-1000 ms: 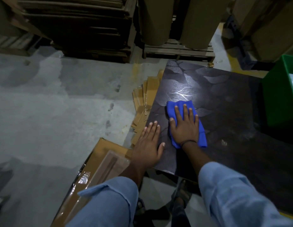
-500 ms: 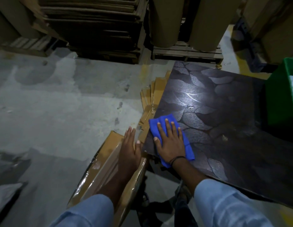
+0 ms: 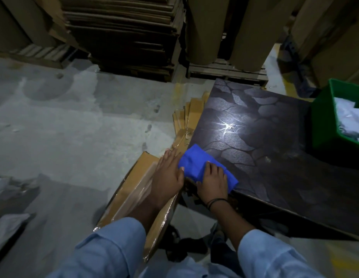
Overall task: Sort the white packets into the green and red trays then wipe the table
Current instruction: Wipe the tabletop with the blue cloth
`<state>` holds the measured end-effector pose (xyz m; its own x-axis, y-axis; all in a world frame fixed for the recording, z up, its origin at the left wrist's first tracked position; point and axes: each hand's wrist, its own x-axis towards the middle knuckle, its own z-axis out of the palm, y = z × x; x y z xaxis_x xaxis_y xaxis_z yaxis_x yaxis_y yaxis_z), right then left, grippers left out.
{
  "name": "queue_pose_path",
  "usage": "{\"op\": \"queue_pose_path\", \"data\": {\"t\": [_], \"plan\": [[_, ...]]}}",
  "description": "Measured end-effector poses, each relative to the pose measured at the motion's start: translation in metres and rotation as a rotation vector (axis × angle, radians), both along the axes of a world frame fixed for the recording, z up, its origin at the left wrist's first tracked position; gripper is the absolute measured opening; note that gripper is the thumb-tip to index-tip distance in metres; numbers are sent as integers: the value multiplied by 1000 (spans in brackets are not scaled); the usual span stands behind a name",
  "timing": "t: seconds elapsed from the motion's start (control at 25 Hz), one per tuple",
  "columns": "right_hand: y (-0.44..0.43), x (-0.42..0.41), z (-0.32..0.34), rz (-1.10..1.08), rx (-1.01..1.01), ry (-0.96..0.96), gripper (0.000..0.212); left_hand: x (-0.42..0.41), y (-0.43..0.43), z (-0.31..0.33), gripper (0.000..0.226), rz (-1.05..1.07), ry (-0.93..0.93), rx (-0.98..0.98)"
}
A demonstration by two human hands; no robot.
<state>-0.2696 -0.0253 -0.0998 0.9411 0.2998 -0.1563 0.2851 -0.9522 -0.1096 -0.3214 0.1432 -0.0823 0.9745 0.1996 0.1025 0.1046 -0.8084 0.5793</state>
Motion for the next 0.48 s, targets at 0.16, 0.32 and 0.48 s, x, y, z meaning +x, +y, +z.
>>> {"op": "queue_pose_path", "data": {"t": [0.16, 0.32, 0.48], "plan": [[8, 1, 9, 302, 60, -1, 42, -13, 15, 14, 58, -90, 1, 133], [34, -16, 18, 597, 69, -65, 45, -42, 39, 17, 60, -7, 21, 135], [72, -25, 21, 696, 75, 5, 43, -93, 55, -4, 52, 100, 114, 178]]}}
